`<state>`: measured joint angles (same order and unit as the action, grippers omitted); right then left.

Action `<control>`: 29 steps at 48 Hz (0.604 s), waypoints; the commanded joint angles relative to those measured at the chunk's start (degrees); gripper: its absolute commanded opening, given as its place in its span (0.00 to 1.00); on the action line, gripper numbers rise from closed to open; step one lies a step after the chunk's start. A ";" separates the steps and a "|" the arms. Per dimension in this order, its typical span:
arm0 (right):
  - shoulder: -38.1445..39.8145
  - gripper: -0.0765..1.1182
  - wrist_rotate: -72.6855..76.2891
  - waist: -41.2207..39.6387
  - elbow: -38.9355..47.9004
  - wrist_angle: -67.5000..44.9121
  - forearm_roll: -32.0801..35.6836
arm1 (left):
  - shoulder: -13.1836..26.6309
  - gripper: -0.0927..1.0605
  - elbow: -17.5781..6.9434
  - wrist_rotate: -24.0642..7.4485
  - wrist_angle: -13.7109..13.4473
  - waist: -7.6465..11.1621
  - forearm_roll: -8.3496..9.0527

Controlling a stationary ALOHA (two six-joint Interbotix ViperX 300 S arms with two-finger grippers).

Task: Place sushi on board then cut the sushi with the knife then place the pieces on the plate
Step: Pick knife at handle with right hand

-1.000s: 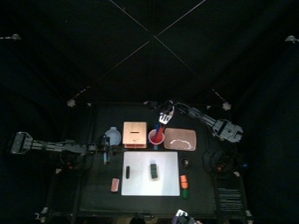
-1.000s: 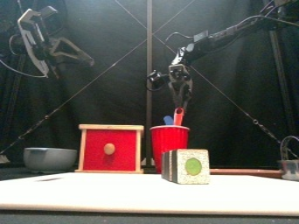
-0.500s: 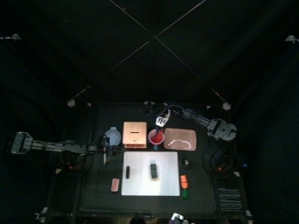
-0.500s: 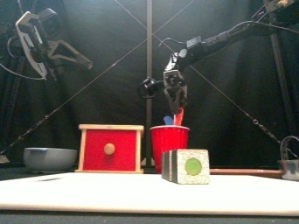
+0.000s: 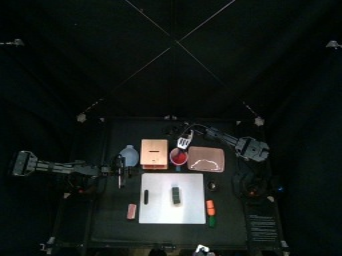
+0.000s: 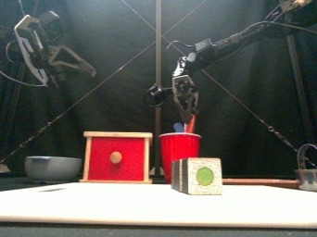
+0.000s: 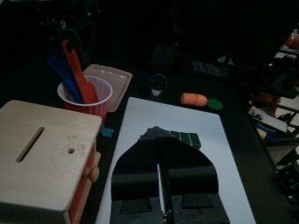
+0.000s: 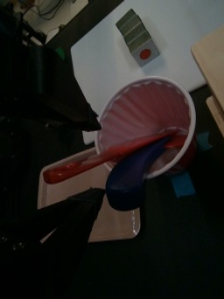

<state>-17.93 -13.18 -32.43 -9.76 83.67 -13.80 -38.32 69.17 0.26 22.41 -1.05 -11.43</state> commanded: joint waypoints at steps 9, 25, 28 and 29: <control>0.62 0.79 0.00 -0.09 -1.23 0.00 0.18 | -0.09 0.08 -0.70 0.09 0.35 -0.18 0.00; 0.53 0.59 0.09 -0.18 -1.23 0.00 0.35 | 0.00 0.08 -0.26 0.09 0.35 -0.26 0.00; 0.53 0.54 0.26 -0.09 -1.32 0.09 0.35 | 0.00 0.08 -0.26 0.09 0.35 -0.26 0.00; 0.53 0.52 0.35 -0.09 -1.32 0.00 0.26 | 0.00 0.08 -0.26 0.09 0.26 -0.26 0.00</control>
<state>-18.98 -13.01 -32.43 -9.76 83.76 -13.54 -38.41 69.61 0.26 22.41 -1.14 -11.43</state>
